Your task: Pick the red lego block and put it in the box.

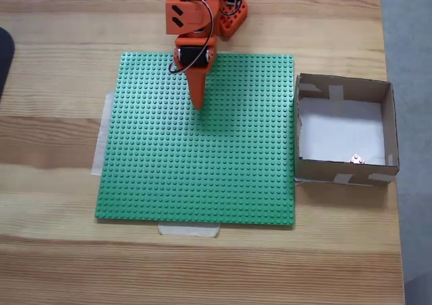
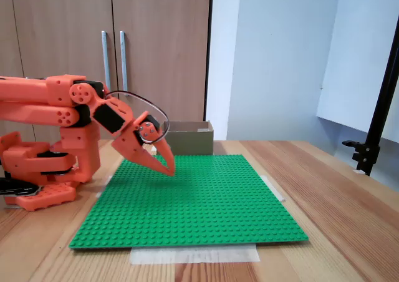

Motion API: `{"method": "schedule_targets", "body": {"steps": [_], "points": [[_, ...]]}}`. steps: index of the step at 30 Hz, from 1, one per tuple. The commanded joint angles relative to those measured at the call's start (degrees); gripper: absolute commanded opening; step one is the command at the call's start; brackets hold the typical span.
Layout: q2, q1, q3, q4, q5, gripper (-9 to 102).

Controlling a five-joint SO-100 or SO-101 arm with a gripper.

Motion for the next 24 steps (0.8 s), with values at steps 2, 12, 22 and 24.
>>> {"method": "schedule_targets", "body": {"steps": [2,12,22,24], "points": [[0.6,0.0,1.0,-0.6,-0.3,-1],[0.7,0.0,2.5,-1.2,-1.8,-1],[2.0,0.0,4.3,-1.2,-2.1,-1],[2.2,0.0,4.6,-1.2,-2.2,-1]]}}
